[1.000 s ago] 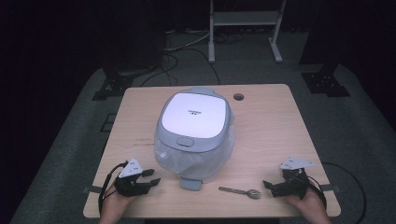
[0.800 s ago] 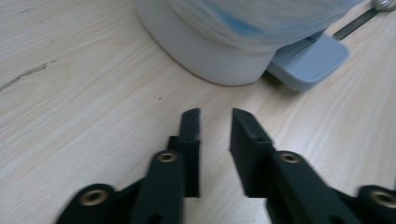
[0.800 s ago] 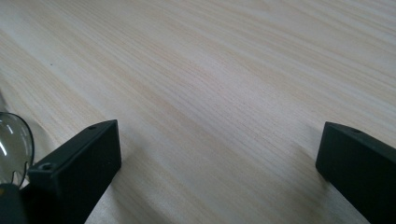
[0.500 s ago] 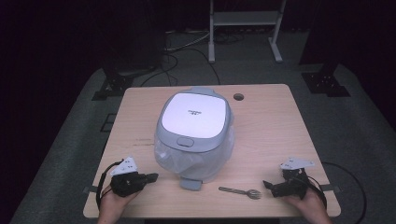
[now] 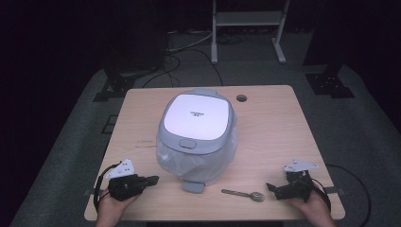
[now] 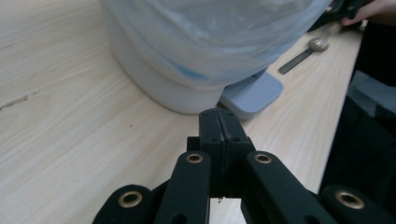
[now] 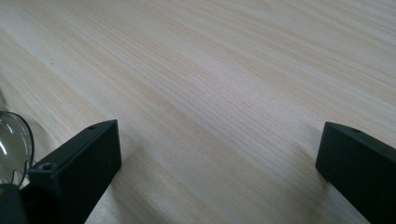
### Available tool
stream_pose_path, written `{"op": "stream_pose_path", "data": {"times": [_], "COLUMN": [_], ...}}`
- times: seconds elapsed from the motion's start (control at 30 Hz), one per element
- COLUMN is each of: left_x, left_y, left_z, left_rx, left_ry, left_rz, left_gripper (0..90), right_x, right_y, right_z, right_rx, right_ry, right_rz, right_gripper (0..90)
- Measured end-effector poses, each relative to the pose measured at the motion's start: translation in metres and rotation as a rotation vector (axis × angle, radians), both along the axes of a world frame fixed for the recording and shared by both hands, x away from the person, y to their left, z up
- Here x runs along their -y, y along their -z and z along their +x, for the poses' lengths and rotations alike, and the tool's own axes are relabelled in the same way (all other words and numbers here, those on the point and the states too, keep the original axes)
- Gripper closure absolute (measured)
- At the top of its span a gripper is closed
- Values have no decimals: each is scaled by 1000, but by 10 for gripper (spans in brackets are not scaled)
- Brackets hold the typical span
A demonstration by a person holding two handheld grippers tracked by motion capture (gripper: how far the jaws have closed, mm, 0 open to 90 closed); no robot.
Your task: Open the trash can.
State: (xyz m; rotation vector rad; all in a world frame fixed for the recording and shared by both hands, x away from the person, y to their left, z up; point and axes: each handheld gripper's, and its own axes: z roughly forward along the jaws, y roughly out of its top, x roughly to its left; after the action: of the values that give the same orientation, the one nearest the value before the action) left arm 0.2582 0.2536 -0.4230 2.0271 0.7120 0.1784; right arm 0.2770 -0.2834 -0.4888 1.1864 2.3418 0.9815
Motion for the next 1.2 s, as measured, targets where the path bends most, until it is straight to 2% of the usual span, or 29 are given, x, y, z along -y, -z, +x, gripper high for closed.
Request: {"op": "stream_pose_path", "data": {"times": [0.27, 0.4, 0.63, 1.2], "left_x": [6, 9, 13, 24], "left_y": [-10, -17, -24, -46], "left_z": [-5, -8, -12, -14], "left_rx": [15, 24, 31, 57], "left_ry": [40, 65, 82, 151], "left_rz": [-24, -57, -84, -108], "left_gripper": [899, 899, 899, 898], "right_x": [0, 0, 0, 0], "right_y": [0, 0, 0, 0], "right_z": [0, 0, 0, 0], "right_rx": [0, 0, 0, -1], "right_ry": [0, 0, 0, 1], "right_rz": [0, 0, 0, 1], "right_gripper": [0, 0, 0, 0]}}
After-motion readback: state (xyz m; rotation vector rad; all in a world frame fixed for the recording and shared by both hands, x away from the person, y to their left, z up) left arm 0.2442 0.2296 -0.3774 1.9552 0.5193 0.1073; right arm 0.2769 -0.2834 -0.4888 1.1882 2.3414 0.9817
